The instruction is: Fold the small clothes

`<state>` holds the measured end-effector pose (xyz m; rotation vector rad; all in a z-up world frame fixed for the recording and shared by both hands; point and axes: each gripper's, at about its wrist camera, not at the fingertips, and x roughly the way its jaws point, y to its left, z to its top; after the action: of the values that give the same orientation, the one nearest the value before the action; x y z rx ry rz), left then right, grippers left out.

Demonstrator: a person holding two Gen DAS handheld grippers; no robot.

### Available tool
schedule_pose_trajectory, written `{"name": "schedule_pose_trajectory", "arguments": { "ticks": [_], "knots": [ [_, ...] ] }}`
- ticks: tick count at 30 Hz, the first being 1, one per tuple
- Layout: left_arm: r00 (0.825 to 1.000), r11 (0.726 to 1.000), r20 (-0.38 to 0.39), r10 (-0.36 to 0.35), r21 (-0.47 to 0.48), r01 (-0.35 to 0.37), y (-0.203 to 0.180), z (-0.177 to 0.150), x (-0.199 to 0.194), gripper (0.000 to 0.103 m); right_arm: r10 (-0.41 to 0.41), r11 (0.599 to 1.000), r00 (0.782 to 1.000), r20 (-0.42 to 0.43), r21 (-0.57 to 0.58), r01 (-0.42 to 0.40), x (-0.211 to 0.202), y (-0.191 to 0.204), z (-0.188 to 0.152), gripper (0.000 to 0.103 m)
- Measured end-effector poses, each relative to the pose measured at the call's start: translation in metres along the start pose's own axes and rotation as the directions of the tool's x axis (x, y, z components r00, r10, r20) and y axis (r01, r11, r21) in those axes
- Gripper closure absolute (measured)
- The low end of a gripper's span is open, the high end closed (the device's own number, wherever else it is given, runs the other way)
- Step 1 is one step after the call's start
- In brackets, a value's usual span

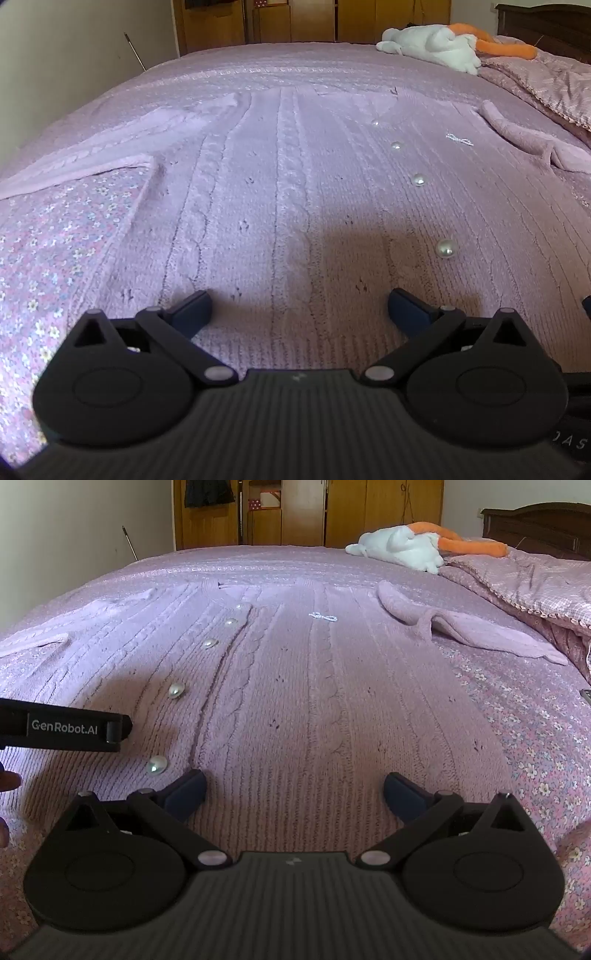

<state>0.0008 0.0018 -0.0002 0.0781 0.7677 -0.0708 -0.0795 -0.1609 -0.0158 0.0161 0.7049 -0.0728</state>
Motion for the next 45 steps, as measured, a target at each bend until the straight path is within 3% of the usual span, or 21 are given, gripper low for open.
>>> {"name": "schedule_pose_trajectory", "arguments": {
  "ticks": [45],
  "knots": [
    [1.000,1.000,0.014,-0.005,0.014,0.005,0.0015,-0.0016,0.0009,0.000,0.001,1.000,1.000,0.002,0.002,-0.001,-0.0006,-0.0006,0.0005,0.000]
  ]
}}
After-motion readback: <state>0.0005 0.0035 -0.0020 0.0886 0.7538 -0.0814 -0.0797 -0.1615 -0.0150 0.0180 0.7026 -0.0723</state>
